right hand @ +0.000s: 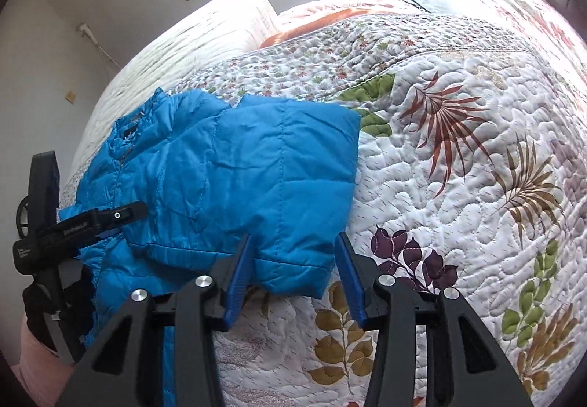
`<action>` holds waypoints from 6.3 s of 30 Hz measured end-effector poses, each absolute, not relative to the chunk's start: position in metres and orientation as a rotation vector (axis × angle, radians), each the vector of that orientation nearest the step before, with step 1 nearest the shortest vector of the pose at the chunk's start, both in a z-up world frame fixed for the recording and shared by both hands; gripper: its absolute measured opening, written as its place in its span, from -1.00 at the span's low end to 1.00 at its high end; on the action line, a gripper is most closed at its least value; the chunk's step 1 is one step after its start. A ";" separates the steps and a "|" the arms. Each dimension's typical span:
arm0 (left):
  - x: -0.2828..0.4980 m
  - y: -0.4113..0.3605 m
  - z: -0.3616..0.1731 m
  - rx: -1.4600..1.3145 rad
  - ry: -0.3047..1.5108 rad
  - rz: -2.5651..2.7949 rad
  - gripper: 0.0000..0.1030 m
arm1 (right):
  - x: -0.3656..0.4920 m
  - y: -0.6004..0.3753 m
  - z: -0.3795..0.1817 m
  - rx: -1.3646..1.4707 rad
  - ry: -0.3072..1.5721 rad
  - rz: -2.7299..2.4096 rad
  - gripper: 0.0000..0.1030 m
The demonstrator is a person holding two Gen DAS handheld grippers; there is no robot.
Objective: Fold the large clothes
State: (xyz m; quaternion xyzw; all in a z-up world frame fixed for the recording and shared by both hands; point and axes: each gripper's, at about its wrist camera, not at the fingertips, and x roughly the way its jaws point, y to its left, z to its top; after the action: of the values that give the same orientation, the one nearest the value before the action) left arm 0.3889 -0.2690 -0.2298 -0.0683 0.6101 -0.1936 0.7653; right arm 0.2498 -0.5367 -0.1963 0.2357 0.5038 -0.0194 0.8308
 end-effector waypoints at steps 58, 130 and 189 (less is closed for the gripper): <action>0.395 -0.066 -0.163 -0.043 1.078 -0.094 0.21 | 0.342 -0.336 -0.198 0.309 1.216 0.183 -0.04; 0.322 0.357 -0.191 -0.626 0.932 0.474 -0.83 | 0.347 -0.247 -0.237 0.117 1.306 0.133 0.20; 0.356 0.130 -0.168 -0.238 1.030 0.038 0.09 | 0.398 -0.181 -0.216 0.196 1.317 0.228 0.65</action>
State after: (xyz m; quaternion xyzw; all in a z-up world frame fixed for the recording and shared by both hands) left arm 0.3557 0.1298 -0.1684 -0.1135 0.4913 0.0182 0.8634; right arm 0.3978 -0.1806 -0.2158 0.0908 0.6095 0.1057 0.7805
